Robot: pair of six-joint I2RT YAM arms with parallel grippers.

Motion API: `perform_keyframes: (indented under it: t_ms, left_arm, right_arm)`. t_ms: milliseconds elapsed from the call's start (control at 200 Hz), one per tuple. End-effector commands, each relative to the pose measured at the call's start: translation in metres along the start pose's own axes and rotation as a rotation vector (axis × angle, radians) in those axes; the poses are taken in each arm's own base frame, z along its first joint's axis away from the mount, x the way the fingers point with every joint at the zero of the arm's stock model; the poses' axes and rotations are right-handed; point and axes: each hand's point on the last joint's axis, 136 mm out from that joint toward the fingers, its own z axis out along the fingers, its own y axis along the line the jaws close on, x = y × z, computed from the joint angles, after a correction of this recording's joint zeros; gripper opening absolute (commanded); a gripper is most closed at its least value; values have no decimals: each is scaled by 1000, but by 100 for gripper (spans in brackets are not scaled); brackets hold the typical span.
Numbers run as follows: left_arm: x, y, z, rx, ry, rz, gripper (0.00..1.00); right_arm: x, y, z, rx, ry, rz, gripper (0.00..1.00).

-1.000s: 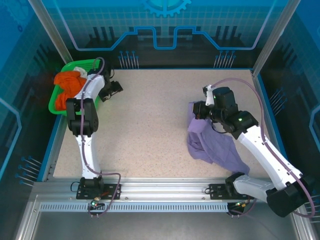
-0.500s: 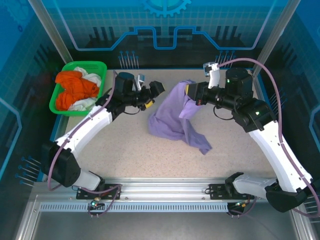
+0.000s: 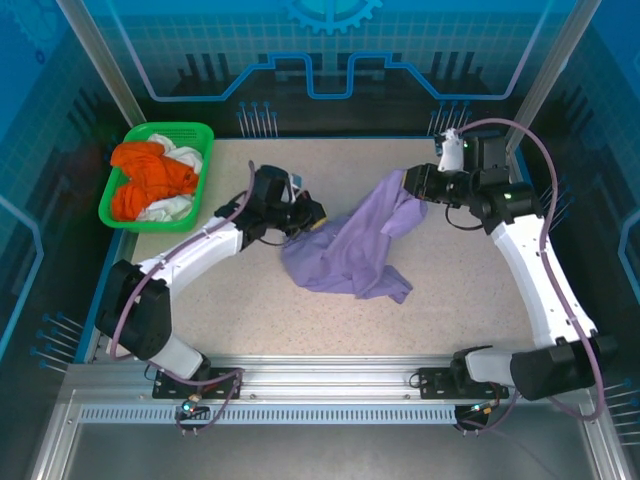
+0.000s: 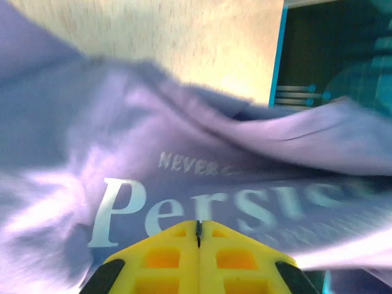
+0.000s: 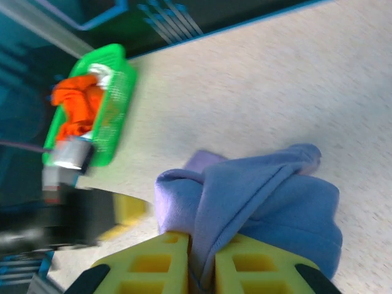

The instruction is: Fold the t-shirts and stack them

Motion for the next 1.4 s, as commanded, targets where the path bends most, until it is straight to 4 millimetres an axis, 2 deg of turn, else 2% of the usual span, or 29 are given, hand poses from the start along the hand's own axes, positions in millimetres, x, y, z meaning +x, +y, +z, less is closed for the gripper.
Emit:
perform_keyframes:
  t_ms: [0, 35, 80, 130, 150, 160, 180, 200, 270, 365, 425, 485, 555, 645, 705, 825, 910, 1090, 1216, 1396]
  left_arm:
    - [-57, -3, -26, -103, -153, 100, 0]
    - [-70, 3, -29, -150, -169, 103, 0]
    - [-84, 13, -33, -219, -197, 93, 0]
    - [-90, 31, -35, -299, -199, 55, 0]
    - [-89, 37, -34, -324, -187, 39, 9]
    - [-88, 40, -33, -336, -180, 33, 17]
    - [-84, 46, -31, -360, -157, 18, 35]
    - [-78, 53, -28, -385, -127, 2, 45]
    - [-48, 76, -14, -470, 4, -29, 57]
    - [-8, 110, -3, -593, 149, -31, 81]
    - [3, 130, 1, -630, 193, -58, 88]
    - [3, 139, 7, -640, 193, -51, 94]
    - [-3, 142, 19, -637, 202, -40, 95]
    - [-13, 127, 42, -602, 224, -19, 95]
    - [-19, 110, 57, -568, 223, 10, 95]
    - [-24, 77, 89, -504, 210, 87, 97]
    - [-22, 67, 116, -492, 222, 117, 96]
    - [-16, 65, 163, -508, 233, 158, 93]
    - [-12, 83, 173, -592, 212, 175, 90]
    - [-14, 99, 183, -630, 188, 132, 73]
  right_arm:
    - [-3, -45, 27, 35, 29, 137, 20]
    - [-2, -62, 38, 58, 47, 204, 25]
    - [1, -83, 51, 91, 74, 278, 37]
    - [10, -106, 62, 154, 121, 360, 47]
    - [13, -114, 65, 182, 139, 388, 51]
    - [16, -118, 66, 198, 148, 404, 52]
    - [20, -127, 66, 239, 164, 436, 55]
    - [27, -136, 66, 285, 181, 471, 58]
    - [49, -157, 58, 396, 212, 580, 67]
    - [73, -161, 53, 426, 223, 648, 75]
    - [94, -167, 50, 466, 252, 666, 78]
    - [116, -180, 48, 529, 289, 681, 79]
    - [136, -201, 44, 604, 316, 715, 78]
    - [149, -224, 41, 645, 319, 761, 76]
    - [150, -235, 41, 646, 306, 791, 75]
    - [140, -247, 48, 633, 287, 792, 72]
    - [143, -254, 56, 631, 317, 811, 65]
    - [144, -257, 73, 592, 334, 809, 52]
    - [149, -258, 82, 584, 374, 819, 41]
    - [150, -258, 87, 584, 377, 803, 31]
